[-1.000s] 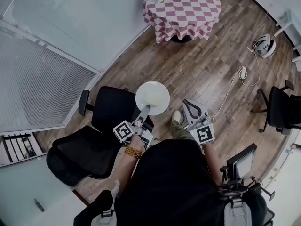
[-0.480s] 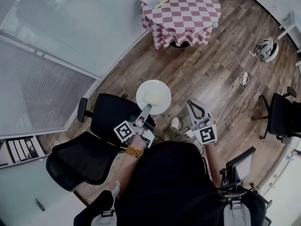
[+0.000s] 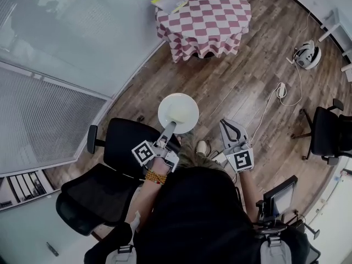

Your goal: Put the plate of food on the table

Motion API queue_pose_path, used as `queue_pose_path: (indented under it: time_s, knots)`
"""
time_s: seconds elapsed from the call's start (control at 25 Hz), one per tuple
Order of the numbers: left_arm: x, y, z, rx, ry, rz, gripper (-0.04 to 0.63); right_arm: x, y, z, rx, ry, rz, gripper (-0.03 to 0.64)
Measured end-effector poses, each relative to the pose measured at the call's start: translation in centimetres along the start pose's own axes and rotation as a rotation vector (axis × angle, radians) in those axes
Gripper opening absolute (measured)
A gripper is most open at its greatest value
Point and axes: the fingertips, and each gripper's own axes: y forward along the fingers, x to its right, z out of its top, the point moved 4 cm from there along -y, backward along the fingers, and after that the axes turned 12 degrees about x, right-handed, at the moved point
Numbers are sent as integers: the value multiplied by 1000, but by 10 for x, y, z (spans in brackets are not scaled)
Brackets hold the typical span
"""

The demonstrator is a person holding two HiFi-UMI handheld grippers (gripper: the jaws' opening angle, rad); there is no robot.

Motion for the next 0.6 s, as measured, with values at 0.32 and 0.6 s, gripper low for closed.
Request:
queue_pose_path:
  time_s: [0.32,0.6]
  knots:
    - [-5,75,15,-84,-18,-18,21,42,35,-8,-22,1,-96,14]
    - [4,149,49,-132,-26,-36,21,83,104,-6,-15,-20,-121,14]
